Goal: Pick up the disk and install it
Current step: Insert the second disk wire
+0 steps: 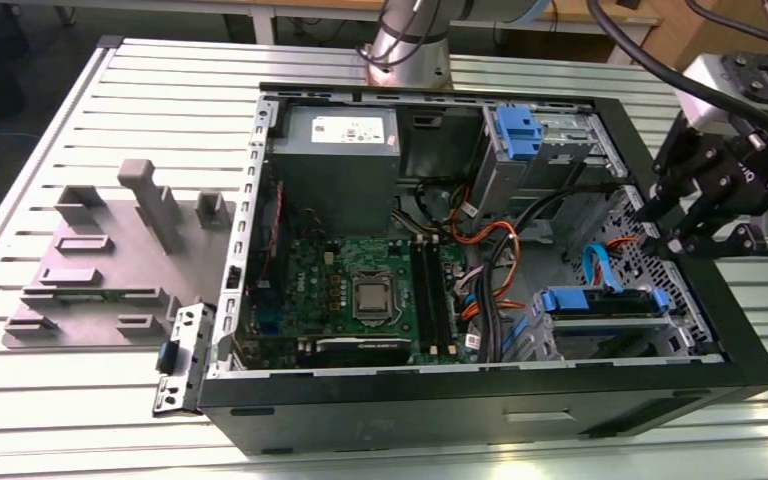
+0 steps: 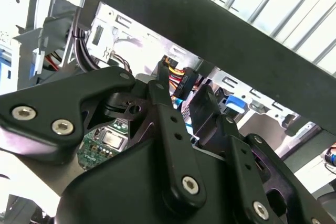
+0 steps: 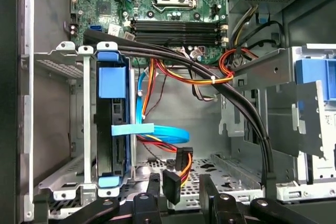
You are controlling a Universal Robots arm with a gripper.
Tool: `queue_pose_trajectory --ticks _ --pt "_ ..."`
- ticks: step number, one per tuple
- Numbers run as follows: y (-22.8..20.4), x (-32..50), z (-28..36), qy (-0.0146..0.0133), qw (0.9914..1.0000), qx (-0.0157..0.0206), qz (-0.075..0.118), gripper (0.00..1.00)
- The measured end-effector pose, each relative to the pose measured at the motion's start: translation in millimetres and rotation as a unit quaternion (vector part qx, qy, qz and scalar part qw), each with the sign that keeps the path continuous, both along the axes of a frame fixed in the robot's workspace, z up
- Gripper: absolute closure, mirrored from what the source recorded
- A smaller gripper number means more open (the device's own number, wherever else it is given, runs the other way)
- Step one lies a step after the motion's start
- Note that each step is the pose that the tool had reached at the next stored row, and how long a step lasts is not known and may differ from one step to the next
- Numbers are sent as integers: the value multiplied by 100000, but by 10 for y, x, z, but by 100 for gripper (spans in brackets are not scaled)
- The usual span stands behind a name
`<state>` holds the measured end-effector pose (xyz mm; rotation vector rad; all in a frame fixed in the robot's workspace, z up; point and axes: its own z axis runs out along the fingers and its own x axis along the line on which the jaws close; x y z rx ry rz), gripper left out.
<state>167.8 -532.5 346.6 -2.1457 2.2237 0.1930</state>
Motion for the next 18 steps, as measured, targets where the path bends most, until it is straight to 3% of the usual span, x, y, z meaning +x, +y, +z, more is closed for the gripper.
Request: queue_pose_trajectory --ticks 7,15,18 --pt "0 -1 -52 912 99996 -18 -1 57" --pt "0 0 -54 962 99995 -134 -1 58" --pt "0 0 -53 979 99995 -185 -1 71"
